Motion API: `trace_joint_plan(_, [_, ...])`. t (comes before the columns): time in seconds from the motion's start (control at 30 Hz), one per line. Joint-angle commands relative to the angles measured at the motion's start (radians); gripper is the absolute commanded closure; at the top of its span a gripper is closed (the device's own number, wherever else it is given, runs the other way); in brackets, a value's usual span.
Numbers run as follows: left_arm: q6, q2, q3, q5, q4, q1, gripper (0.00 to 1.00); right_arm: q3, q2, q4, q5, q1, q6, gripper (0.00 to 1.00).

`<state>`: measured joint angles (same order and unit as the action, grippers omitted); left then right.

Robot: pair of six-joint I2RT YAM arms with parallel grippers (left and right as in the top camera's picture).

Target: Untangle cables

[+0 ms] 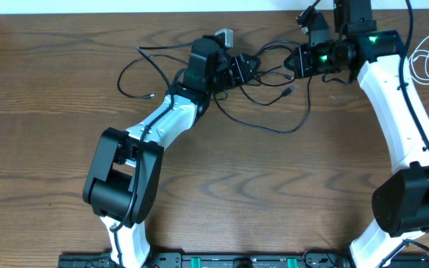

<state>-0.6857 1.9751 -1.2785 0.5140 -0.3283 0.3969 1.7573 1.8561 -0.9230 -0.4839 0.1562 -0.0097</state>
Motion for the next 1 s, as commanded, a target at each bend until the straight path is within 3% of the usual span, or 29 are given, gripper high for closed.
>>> trace_joint_plan(0.0, [-0.009,0.000,-0.026,-0.001,-0.006,0.011,0.64,0.004,0.002,-0.002,0.023,0.015,-0.009,0.99])
trace_joint_plan(0.3, [-0.008,0.000,-0.026,0.029,0.028,0.015,0.76,0.000,0.003,-0.003,0.136,0.016,0.074,0.99])
trace_joint_plan(0.77, [-0.008,0.000,-0.026,0.051,0.039,0.015,0.76,-0.006,0.003,-0.005,0.297,0.016,0.174,0.99])
trace_joint_plan(0.83, [-0.008,0.000,-0.026,0.054,0.038,0.015,0.86,-0.006,0.003,-0.005,0.299,0.016,0.174,0.99])
trace_joint_plan(0.97, [-0.008,0.000,-0.026,0.054,0.039,0.015,0.88,-0.006,0.003,-0.005,0.323,0.016,0.196,0.99])
